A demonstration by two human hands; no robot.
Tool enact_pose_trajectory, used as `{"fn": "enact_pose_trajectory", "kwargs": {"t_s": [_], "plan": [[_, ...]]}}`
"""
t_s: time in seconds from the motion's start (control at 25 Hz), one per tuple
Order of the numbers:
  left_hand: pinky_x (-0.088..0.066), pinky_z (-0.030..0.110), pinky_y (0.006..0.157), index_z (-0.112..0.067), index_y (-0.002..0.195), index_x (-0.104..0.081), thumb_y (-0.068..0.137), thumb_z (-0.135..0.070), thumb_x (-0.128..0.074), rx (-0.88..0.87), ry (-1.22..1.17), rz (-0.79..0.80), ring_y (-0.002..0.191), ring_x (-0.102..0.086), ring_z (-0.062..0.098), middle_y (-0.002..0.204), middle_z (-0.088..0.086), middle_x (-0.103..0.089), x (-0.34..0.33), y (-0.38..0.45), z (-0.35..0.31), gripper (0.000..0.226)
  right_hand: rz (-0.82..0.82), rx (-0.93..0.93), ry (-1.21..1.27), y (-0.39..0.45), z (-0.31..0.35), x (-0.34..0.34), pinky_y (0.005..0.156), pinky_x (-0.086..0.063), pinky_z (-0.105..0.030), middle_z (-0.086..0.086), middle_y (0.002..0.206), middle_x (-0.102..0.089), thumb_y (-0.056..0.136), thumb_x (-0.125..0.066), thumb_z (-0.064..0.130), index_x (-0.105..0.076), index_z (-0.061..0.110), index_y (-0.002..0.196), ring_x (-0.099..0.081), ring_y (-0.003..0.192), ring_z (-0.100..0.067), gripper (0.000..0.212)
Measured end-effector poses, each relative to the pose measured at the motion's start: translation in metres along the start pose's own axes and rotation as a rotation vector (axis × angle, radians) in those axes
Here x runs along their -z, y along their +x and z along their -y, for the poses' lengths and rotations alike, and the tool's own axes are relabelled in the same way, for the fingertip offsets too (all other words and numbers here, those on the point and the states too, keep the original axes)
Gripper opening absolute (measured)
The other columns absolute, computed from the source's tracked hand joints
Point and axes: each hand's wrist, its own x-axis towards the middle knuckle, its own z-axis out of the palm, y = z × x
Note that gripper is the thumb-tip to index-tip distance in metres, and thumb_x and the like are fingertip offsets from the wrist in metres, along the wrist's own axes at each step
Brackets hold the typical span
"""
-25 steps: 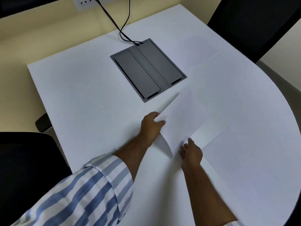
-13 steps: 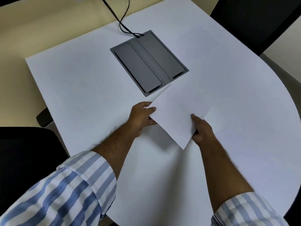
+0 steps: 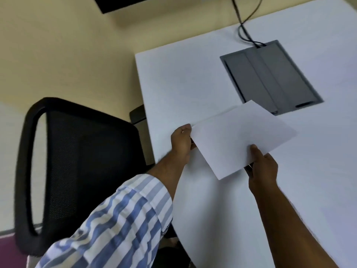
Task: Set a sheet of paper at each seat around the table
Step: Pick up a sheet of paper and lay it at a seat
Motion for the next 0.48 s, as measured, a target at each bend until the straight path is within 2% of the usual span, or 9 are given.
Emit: {"fn": "enact_pose_trajectory", "kwargs": {"t_s": [0.16, 0.24, 0.32, 0.36, 0.4, 0.48], "plan": [[-0.061, 0.041, 0.086, -0.013, 0.122, -0.070, 0.100, -0.017, -0.063, -0.047, -0.015, -0.122, 0.112, -0.070, 0.035, 0.126, 0.016, -0.070, 0.062, 0.030, -0.021, 0.023, 0.067, -0.033, -0.124, -0.016, -0.045, -0.052, 0.079, -0.066, -0.037, 0.002, 0.094, -0.078, 0.087, -0.085, 0.027, -0.071, 0.016, 0.089, -0.076, 0.088, -0.017, 0.018], [-0.063, 0.038, 0.075, -0.013, 0.133, -0.061, 0.099, -0.019, -0.063, -0.043, -0.006, -0.133, 0.105, -0.072, 0.035, 0.124, 0.017, -0.070, 0.084, 0.039, -0.024, 0.035, 0.043, -0.050, -0.143, -0.017, -0.060, -0.070, 0.081, -0.066, -0.038, -0.004, 0.096, -0.072, 0.087, -0.085, 0.029, -0.065, 0.013, 0.086, -0.072, 0.088, -0.018, 0.026], [-0.060, 0.031, 0.063, -0.015, 0.142, -0.051, 0.099, -0.017, -0.064, -0.058, 0.021, -0.122, 0.092, -0.073, 0.027, 0.118, 0.013, -0.070, 0.101, 0.042, -0.023, 0.044, 0.033, -0.079, -0.151, -0.016, -0.071, -0.086, 0.082, -0.065, -0.038, -0.006, 0.099, -0.069, 0.088, -0.084, 0.029, -0.066, 0.012, 0.088, -0.069, 0.090, -0.020, 0.025], [-0.060, 0.028, 0.065, -0.016, 0.145, -0.048, 0.098, -0.016, -0.065, -0.081, 0.079, -0.120, 0.092, -0.071, 0.023, 0.119, 0.011, -0.069, 0.108, 0.041, -0.020, 0.050, 0.027, -0.091, -0.154, -0.015, -0.076, -0.093, 0.082, -0.065, -0.039, -0.006, 0.099, -0.069, 0.089, -0.084, 0.028, -0.067, 0.012, 0.088, -0.069, 0.090, -0.021, 0.023], [-0.059, 0.028, 0.074, -0.017, 0.149, -0.044, 0.097, -0.015, -0.067, -0.124, 0.201, -0.126, 0.100, -0.069, 0.021, 0.126, 0.010, -0.066, 0.113, 0.040, -0.015, 0.057, 0.016, -0.103, -0.153, -0.015, -0.080, -0.098, 0.083, -0.064, -0.040, -0.005, 0.099, -0.070, 0.089, -0.083, 0.027, -0.067, 0.012, 0.089, -0.069, 0.090, -0.022, 0.022], [-0.048, 0.035, 0.108, -0.017, 0.154, -0.040, 0.092, -0.018, -0.073, -0.255, 0.621, -0.120, 0.130, -0.053, 0.020, 0.151, 0.006, -0.050, 0.122, 0.037, 0.001, 0.070, -0.011, -0.124, -0.143, -0.014, -0.088, -0.104, 0.085, -0.063, -0.043, -0.003, 0.101, -0.071, 0.091, -0.082, 0.023, -0.069, 0.014, 0.093, -0.069, 0.092, -0.022, 0.016]]}}
